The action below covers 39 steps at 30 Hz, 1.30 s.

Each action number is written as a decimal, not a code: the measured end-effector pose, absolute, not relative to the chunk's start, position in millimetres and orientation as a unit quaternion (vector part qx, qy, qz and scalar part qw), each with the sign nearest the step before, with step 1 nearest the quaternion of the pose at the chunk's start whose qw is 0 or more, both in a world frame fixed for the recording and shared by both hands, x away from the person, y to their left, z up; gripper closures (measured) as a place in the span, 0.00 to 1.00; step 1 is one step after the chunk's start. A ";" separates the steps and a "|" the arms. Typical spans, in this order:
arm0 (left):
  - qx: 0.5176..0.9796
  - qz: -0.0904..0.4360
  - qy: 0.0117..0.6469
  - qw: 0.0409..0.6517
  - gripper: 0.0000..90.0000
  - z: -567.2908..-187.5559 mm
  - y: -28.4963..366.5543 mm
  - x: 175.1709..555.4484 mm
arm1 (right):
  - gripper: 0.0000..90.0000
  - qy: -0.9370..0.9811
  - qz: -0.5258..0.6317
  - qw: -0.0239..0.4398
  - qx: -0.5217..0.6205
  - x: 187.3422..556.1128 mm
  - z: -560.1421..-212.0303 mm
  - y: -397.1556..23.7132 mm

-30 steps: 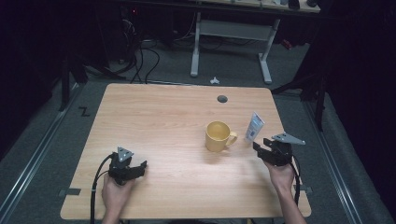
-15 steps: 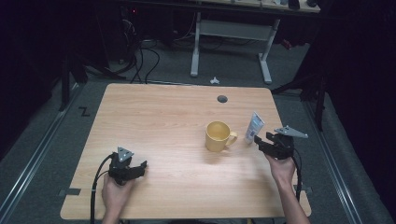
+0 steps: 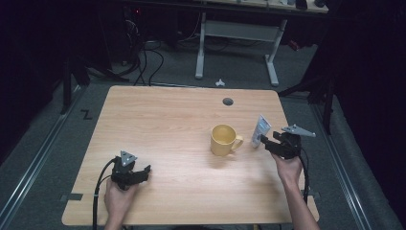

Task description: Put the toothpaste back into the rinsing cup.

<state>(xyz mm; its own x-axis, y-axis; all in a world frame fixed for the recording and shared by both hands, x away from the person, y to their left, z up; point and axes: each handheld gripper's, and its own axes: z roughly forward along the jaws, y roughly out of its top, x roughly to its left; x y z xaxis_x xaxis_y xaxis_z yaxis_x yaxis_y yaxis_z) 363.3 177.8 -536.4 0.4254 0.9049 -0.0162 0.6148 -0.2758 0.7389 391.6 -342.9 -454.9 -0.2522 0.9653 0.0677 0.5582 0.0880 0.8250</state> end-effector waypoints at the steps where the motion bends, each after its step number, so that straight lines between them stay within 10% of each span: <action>1: 0.771 0.210 0.493 0.345 0.27 -536.3 177.8 363.3 | 0.44 0.689 0.389 0.260 0.553 392.4 -454.0 -342.5; 21: 0.771 0.210 0.492 0.345 0.27 -536.3 177.8 363.2 | 0.42 0.697 0.389 0.254 0.546 421.9 -442.3 -332.3; 39: 0.771 0.210 0.492 0.345 0.27 -536.4 177.8 363.2 | 0.63 0.697 0.383 0.255 0.549 433.9 -451.9 -332.1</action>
<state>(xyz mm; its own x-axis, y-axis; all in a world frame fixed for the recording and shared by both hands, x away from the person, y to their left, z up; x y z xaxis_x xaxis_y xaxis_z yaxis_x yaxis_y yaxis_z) 363.2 177.8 -536.4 0.4267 0.9042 -0.0162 0.6142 -0.2766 0.7391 433.9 -332.1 -451.9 -0.2656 0.9619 0.0646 0.5705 0.1028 0.8148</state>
